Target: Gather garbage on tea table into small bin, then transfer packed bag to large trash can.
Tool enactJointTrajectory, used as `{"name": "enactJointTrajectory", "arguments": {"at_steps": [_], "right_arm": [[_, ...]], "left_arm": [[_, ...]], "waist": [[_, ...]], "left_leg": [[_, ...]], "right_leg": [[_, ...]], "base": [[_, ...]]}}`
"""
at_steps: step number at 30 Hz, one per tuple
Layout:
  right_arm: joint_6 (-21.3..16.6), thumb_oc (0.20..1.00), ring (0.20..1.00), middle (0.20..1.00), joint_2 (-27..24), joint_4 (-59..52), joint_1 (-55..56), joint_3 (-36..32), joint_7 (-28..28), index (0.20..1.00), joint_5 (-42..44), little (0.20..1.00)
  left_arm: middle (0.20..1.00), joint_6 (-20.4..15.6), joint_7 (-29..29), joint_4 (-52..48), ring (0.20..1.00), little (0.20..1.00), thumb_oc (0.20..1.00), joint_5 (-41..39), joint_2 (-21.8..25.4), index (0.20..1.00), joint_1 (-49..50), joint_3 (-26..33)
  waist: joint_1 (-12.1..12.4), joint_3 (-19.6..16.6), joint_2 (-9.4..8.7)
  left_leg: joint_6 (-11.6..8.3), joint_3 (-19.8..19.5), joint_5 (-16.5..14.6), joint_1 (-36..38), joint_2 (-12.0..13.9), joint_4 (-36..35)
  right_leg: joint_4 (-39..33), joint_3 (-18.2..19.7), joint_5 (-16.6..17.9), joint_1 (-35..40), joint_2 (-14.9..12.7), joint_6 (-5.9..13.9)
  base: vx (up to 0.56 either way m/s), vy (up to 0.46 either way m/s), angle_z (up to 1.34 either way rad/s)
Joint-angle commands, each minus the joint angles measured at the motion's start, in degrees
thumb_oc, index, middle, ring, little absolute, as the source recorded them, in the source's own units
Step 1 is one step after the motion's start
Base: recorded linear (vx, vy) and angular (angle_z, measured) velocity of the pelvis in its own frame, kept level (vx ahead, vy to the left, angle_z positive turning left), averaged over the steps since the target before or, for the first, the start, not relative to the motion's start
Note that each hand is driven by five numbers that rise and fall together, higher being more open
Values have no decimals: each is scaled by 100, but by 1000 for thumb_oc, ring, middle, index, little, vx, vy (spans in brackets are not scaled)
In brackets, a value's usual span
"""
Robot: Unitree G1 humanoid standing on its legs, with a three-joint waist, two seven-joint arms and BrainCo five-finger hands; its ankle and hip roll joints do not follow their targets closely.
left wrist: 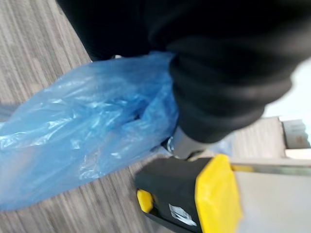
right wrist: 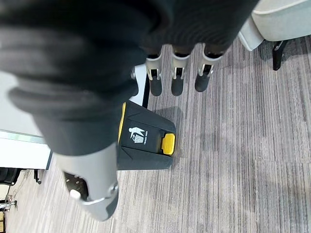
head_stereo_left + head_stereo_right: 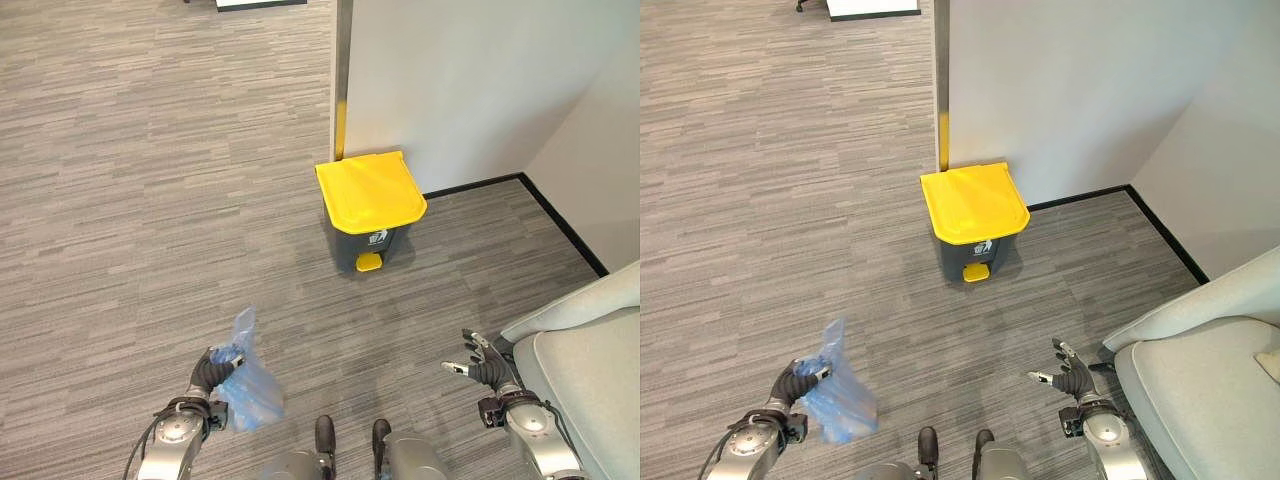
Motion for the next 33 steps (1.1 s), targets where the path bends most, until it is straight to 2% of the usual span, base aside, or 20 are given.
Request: {"name": "enactJointTrajectory", "arguments": {"at_steps": [1, 2, 3, 4, 5, 8, 10, 11, 13, 20, 22, 25, 29, 30, 33], "right_arm": [[-139, 1000, 1000, 1000, -134, -104, -66, 13, -51, 1000, 33, 1000], [-139, 1000, 1000, 1000, -134, -104, -66, 13, -51, 1000, 33, 1000], [-139, 1000, 1000, 1000, -150, -144, 36, 6, -26, 1000, 7, 1000], [-163, 1000, 1000, 1000, -167, -127, 50, 7, -37, 1000, -12, 1000], [-158, 1000, 1000, 1000, -211, -140, 140, -28, -36, 1000, -42, 1000], [-191, 1000, 1000, 1000, -301, -66, 150, -75, -94, 1000, 34, 1000], [-175, 1000, 1000, 1000, -338, 2, 142, -56, -125, 1000, 27, 1000], [-181, 1000, 1000, 1000, -350, 25, 103, -51, -150, 1000, 52, 1000], [-179, 1000, 1000, 1000, -399, 4, 119, -108, -180, 1000, 112, 1000], [-179, 1000, 1000, 1000, -351, 23, 189, -156, -264, 1000, 126, 1000], [-166, 1000, 1000, 1000, -310, 11, 236, -162, -274, 1000, 119, 1000], [-143, 1000, 1000, 1000, -272, 21, 227, -131, -238, 1000, 1, 1000], [-115, 1000, 1000, 1000, -184, 19, 149, -74, -207, 1000, -33, 1000], [-107, 1000, 1000, 1000, -143, 40, 102, -47, -192, 1000, -40, 1000], [-86, 1000, 1000, 1000, -65, 41, 15, 7, -163, 1000, -41, 1000]], "left_arm": [[200, -365, 76, -336, 200, 200, 200, -280, 119, 200, 22, 198], [200, -365, 76, -336, 200, 200, 200, -280, 118, 200, 21, 198], [200, -398, 61, -376, 200, 200, 200, -256, 128, 200, -7, 196], [200, -392, 71, -369, 200, 200, 200, -250, 114, 200, -14, 198], [200, -371, 35, -448, 200, 200, 200, -296, 49, 200, 40, 198], [200, -356, -15, -463, 200, 200, 200, -384, -2, 200, 24, 160], [200, -338, -15, -402, 200, 200, 200, -407, -43, 200, -15, 136], [200, -341, 8, -351, 200, 200, 200, -418, -66, 200, -75, 114], [200, -339, -7, -334, 200, 200, 200, -385, -74, 200, -101, 47], [200, -320, -1, -308, 200, 200, 200, -271, -55, 200, -64, 42], [200, -320, -8, -355, 200, 200, 200, -261, -46, 200, -21, 58], [200, -321, -30, -386, 200, 200, 200, -212, -59, 200, 61, 85], [200, -321, -35, -412, 200, 200, 200, -194, -34, 200, 83, 80], [200, -307, -17, -396, 200, 200, 200, -176, 33, 200, 59, 95], [200, -290, 27, -400, 200, 200, 200, -182, 116, 200, 31, 128]], "waist": [[-94, -119, -61], [-95, -115, -59], [-193, -126, -148], [-203, -158, -141], [-242, -224, -113], [-266, -302, -110], [-262, -313, -125], [-237, -291, -157], [-192, -264, -233], [-47, -146, -172], [-24, -153, -167], [-5, -250, -103], [68, -345, -141], [100, -355, -158], [124, -298, -146]], "left_leg": [[-507, -412, -1142, 438, 110, 735], [-507, -414, -1143, 444, 112, 735], [-638, -594, -1336, 740, 137, 730], [-711, -643, -1329, 777, 189, 805], [-933, -645, -1110, 658, 417, 1175], [-1129, -485, -583, 352, 794, 1922], [-1087, -424, -467, 177, 911, 2111], [-1038, -396, -488, 17, 886, 2120], [-946, -191, -725, -372, 825, 1752], [-1121, 300, 190, -1020, 981, 961], [-1135, 409, 276, -1018, 1008, 884], [-1046, 376, 182, -769, 903, 572], [-895, 311, 30, -646, 730, 594], [-774, 320, -114, -552, 628, 594], [-597, 309, -266, -455, 521, 631]], "right_leg": [[-1762, -302, 1039, 459, 53, 212], [-1766, -305, 1040, 466, 55, 211], [-1986, -188, 1243, 424, 6, 270], [-1925, -156, 1272, 473, 29, 230], [-1900, -208, 1240, 581, 78, 125], [-1998, -374, 1025, 900, 242, -98], [-2055, -434, 865, 1079, 306, -206], [-2116, -436, 810, 1179, 323, -222], [-2241, -510, 694, 1402, 276, -193], [-2385, -647, 491, 1898, 400, -223], [-2381, -620, 427, 2030, 410, -226], [-2353, -558, 367, 2150, 387, -141], [-2193, -364, 334, 2172, 222, -42], [-1947, -258, 284, 2113, 123, 31], [-1293, -74, 273, 1827, 54, 122]], "base": [[262, -141, -8], [522, -377, 11], [445, -367, 55], [583, -544, 97], [282, -342, 104], [213, -300, 50], [134, -173, 14], [141, -151, 0], [173, -112, 3], [133, 10, 1], [212, 117, 0], [189, 142, -3], [199, 191, -17], [190, 220, -19], [135, 168, -26]]}}
